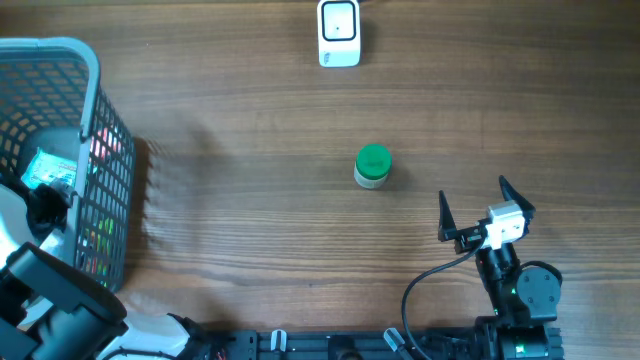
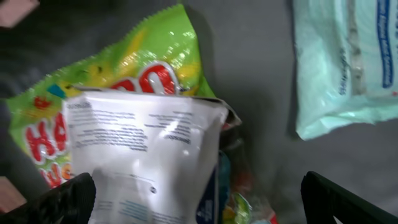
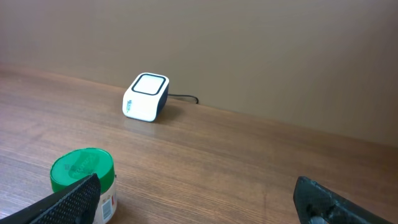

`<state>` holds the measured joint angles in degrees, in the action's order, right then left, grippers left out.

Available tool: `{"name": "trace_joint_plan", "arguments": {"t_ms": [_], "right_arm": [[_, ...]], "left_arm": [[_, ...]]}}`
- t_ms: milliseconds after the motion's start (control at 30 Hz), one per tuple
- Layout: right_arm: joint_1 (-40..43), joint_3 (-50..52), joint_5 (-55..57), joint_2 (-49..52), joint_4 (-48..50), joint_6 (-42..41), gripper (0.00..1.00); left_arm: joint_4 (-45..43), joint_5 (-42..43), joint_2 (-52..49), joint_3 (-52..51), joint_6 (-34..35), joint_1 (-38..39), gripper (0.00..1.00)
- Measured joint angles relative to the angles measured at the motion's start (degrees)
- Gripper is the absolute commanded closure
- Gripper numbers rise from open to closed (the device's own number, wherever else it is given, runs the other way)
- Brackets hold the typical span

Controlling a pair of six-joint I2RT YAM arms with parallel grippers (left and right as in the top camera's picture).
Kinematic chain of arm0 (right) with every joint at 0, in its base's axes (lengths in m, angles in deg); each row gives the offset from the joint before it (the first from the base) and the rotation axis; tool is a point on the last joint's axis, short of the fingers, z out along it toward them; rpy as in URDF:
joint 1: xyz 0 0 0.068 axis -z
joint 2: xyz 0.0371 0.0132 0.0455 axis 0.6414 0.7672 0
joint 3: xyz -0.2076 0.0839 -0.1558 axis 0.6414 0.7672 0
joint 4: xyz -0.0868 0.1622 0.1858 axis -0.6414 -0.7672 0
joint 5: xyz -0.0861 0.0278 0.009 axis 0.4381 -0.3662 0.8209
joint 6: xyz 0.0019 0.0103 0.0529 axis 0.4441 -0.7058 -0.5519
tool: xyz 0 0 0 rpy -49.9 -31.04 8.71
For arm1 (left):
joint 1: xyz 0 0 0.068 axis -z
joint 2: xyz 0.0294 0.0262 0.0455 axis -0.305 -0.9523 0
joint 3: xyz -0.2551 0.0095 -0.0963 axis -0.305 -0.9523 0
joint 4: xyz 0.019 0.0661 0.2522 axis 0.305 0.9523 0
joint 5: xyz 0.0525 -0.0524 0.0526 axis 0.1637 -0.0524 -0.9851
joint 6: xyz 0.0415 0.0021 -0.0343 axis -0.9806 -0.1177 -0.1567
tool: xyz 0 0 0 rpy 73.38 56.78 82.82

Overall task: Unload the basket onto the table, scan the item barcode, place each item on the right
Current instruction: 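Move the left gripper back into the basket and grasp the white packet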

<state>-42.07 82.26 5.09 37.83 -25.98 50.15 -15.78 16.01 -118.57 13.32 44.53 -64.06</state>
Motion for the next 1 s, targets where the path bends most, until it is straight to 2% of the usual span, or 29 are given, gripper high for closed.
{"name": "trace_joint_plan", "arguments": {"t_ms": [500,867,900,1000], "right_arm": [[0.0,0.0,0.0,0.0,0.0,0.0,0.0],[0.0,0.0,0.0,0.0,0.0,0.0,0.0],[0.0,0.0,0.0,0.0,0.0,0.0,0.0],[0.0,0.0,0.0,0.0,0.0,0.02,0.0]], "left_arm": [[-1.55,-4.26,0.0,0.0,-1.2,-1.01,0.0],[-8.33,1.88,-0.02,-6.29,-1.22,-2.4,0.0],[-8.98,2.25,-0.02,-7.17,-1.22,-2.4,0.01],[-9.75,2.64,-0.02,-7.82,-1.25,-2.43,0.18]]}}
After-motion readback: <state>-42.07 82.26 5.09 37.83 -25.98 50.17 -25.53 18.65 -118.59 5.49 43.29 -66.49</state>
